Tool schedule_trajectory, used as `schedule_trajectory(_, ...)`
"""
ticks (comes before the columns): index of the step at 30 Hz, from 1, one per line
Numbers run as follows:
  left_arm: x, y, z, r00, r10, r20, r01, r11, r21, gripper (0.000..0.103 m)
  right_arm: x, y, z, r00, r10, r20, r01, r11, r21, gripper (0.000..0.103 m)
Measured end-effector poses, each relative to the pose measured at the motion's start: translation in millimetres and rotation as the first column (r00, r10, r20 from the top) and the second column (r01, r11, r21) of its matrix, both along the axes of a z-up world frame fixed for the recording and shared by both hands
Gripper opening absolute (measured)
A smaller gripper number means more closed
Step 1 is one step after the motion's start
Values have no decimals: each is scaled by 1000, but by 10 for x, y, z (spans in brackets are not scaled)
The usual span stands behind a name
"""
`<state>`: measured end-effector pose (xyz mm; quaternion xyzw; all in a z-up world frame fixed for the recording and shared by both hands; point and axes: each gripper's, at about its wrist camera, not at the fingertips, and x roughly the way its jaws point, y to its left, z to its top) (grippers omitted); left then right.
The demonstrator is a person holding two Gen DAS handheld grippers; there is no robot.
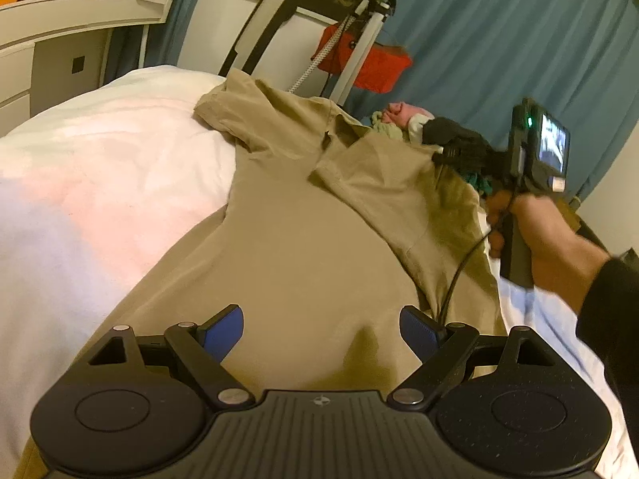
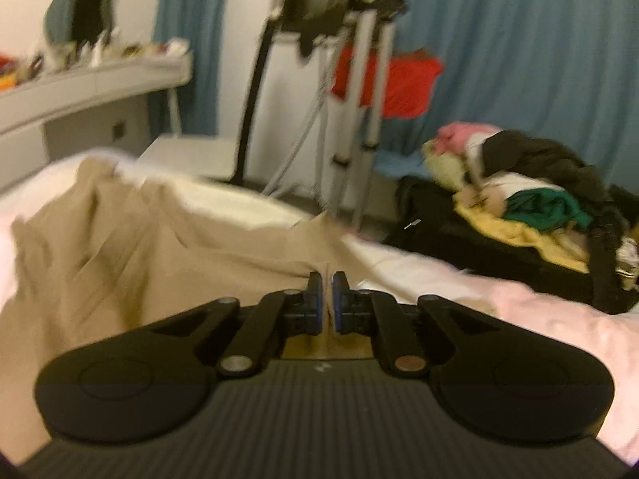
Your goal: Fold clothes
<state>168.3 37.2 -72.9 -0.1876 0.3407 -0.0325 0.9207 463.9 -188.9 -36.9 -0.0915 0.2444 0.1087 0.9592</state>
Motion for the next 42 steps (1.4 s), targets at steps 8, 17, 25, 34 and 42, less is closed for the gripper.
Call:
schedule_trajectory(8,75,11,-78,1000,3,-20,-2,999,33,87,301,-96,-54,989,-149,26,148,989,18,9)
schedule_trajectory(17,89,-32,-87,1000,-15,-18,16,997,80,87,-260,-162,173,992,-125,24,115,961,252,72)
schedule_trajectory(25,-113,-103,63,999,-42,-1,42,996,79,87,-1845,-320,698,997,-72,41,51,925,376,72)
schedule_trajectory(34,-458,-414,57,974,-211,-87,218,973,79,82,-3929,-632,564,992,-124,28,98,884,458,72)
schedule_trajectory(42,-658,-471,-16,942,-290,-167,299,953,36,73,-4373,-959,186,981,-135,-138,190,788,585,74)
